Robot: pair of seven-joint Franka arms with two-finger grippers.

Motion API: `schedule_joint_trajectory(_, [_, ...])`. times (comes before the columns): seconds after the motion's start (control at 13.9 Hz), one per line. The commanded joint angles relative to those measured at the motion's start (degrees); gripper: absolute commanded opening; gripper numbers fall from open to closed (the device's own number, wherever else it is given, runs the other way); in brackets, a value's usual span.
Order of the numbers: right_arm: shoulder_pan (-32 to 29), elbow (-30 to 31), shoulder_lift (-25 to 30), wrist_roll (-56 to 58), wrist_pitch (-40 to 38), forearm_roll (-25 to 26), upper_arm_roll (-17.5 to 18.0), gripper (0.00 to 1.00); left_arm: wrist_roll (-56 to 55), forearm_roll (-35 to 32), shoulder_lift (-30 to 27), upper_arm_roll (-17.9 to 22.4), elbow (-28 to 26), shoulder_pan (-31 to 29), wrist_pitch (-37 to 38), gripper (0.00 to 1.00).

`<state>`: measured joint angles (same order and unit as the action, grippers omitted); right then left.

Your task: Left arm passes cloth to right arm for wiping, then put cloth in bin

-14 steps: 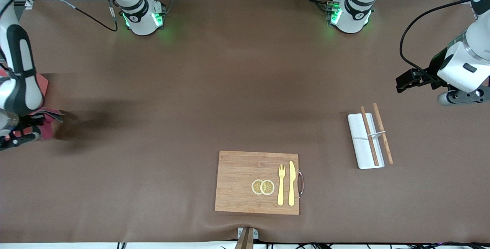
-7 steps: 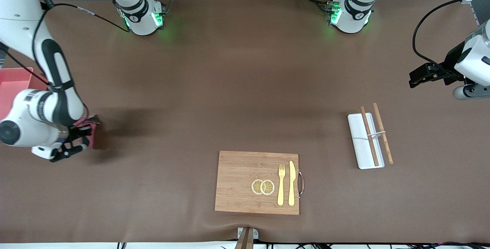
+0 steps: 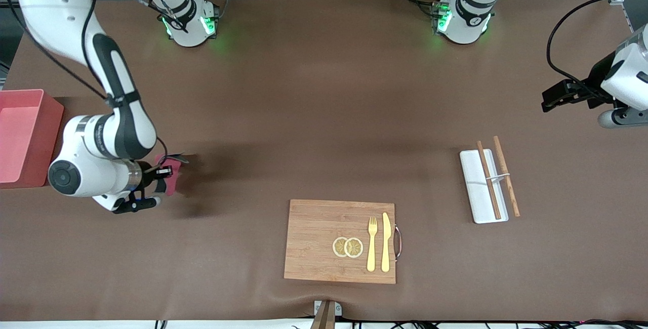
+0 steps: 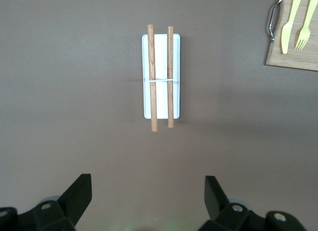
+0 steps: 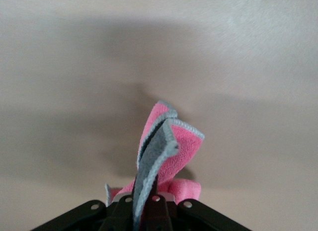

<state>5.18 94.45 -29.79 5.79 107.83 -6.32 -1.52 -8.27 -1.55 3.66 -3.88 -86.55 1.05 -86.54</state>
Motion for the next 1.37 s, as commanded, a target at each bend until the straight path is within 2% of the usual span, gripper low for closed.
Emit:
schedule_joint_trajectory(0.0, [1.4,-2.4,6.7,-5.6,-10.6,-1.4,-0.5,0.00,2.0,1.2,-2.1,1.0,-1.9,0.5,0.3,1.00])
schedule_joint_trajectory(0.29, [-0.6,-7.2,12.8,-4.7,-21.8,-0.5,-1.7,0.00,2.2,1.2,-2.8,0.9,-1.9,0.7,0.2,1.00])
schedule_joint_trajectory(0.43, [-4.7,-10.7,12.8,-4.7,-27.6,-0.4,-1.8,0.00,1.9,1.2,-3.0,0.9,-1.9,0.8,0.2,1.00])
schedule_joint_trajectory(0.58, [-8.8,-14.3,12.2,0.1,-32.6,4.2,-1.8,0.00,1.5,1.2,-3.0,0.8,-1.9,0.9,0.2,1.00])
schedule_joint_trajectory(0.65, [-10.1,-14.5,12.1,3.8,-32.7,7.6,-1.8,0.00,1.4,1.2,-3.0,0.7,-1.9,0.9,0.2,1.00])
schedule_joint_trajectory(0.86, [-18.1,-14.7,10.4,13.2,-32.3,11.8,-1.8,0.00,1.3,1.3,-3.4,0.4,-1.9,0.8,0.2,1.00])
schedule_joint_trajectory(0.94, [-19.8,-14.9,9.7,16.8,-31.3,14.8,-1.8,0.00,1.4,1.3,-3.4,0.4,-1.9,0.8,0.2,1.00])
schedule_joint_trajectory(1.08, [-22.9,-16.3,7.2,21.8,-27.9,21.8,-1.8,0.00,1.4,1.3,-3.3,0.4,-1.8,0.8,0.1,1.00])
schedule_joint_trajectory(1.15, [-25.2,-16.5,6.2,24.2,-27.1,24.1,-1.8,0.00,1.4,1.3,-3.3,0.3,-1.7,0.8,0.1,1.00])
schedule_joint_trajectory(1.3, [-29.2,-16.7,4.1,28.6,-19.6,26.4,-1.8,0.00,1.3,1.3,-3.5,0.3,-1.7,0.8,0.1,1.00])
